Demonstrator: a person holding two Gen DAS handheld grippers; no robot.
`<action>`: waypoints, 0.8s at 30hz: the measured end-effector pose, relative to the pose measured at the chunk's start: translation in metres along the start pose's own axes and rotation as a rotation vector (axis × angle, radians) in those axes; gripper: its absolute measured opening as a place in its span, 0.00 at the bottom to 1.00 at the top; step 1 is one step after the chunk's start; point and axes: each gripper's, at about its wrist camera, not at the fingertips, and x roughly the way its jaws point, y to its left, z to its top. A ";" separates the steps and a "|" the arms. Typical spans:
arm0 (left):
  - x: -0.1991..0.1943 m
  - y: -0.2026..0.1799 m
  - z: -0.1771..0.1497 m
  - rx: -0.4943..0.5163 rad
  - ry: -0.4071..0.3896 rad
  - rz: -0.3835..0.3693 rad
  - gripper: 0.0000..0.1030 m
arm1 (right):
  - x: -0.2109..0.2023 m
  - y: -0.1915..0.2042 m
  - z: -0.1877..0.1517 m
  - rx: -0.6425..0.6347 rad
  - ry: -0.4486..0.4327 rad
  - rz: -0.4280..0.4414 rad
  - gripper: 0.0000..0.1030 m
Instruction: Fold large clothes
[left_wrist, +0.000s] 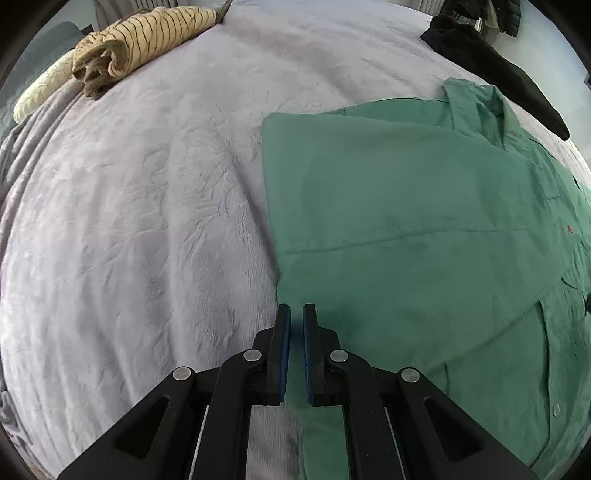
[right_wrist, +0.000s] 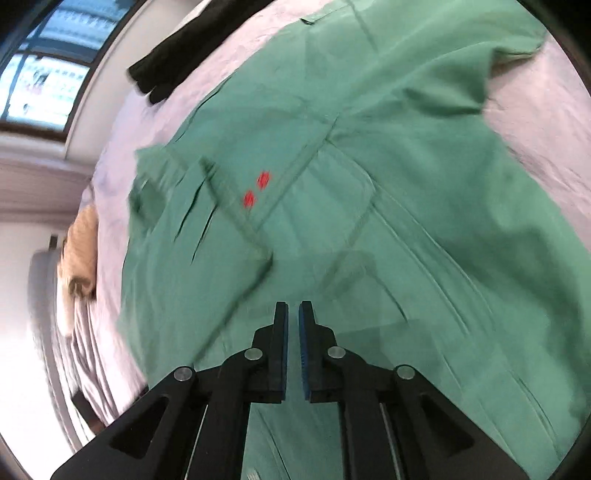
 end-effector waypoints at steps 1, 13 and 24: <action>-0.004 -0.001 -0.003 0.006 0.010 0.005 0.07 | -0.006 0.004 -0.012 -0.016 -0.002 0.002 0.16; -0.044 -0.053 -0.047 0.099 0.101 -0.016 0.46 | -0.029 0.057 -0.126 -0.063 0.043 0.134 0.74; -0.060 -0.069 -0.045 0.117 0.017 0.033 1.00 | -0.057 0.062 -0.125 -0.075 -0.023 0.102 0.84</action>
